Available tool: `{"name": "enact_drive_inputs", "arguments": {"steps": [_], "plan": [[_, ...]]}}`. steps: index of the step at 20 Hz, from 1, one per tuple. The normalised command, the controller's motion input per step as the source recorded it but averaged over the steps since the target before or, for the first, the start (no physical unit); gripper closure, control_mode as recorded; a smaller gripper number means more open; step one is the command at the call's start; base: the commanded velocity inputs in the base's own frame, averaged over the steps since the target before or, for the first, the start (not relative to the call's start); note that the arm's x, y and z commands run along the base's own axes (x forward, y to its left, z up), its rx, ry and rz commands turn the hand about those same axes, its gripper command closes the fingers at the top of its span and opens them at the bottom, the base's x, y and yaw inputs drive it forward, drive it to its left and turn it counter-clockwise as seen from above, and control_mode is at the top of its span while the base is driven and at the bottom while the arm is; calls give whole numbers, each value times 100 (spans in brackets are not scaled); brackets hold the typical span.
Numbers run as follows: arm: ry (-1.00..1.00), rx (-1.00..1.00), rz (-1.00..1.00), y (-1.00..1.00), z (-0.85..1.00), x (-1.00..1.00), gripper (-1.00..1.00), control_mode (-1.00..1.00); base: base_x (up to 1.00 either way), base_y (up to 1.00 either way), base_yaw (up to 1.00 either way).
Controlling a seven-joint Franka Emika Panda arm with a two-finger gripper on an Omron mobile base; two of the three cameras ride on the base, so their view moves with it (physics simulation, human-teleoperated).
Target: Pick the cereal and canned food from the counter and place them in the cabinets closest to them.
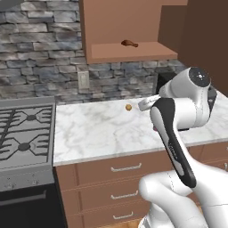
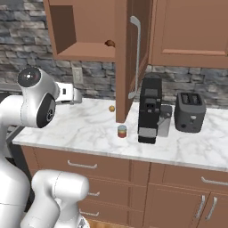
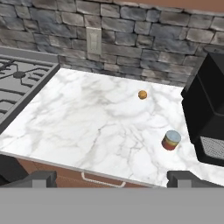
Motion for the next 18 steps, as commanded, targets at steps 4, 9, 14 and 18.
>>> {"name": "enact_drive_inputs", "arguments": {"steps": [4, 9, 14, 18], "plan": [[0, 0, 0, 0, 0, 0, -100, 100, 23, -5, 0], [0, 0, 0, 0, 0, 0, -100, 100, 34, -10, 0], [0, 0, 0, 0, 0, 0, -100, 100, 36, -10, 0], [0, 0, 0, 0, 0, 0, -100, 100, 39, -11, 0]]}}
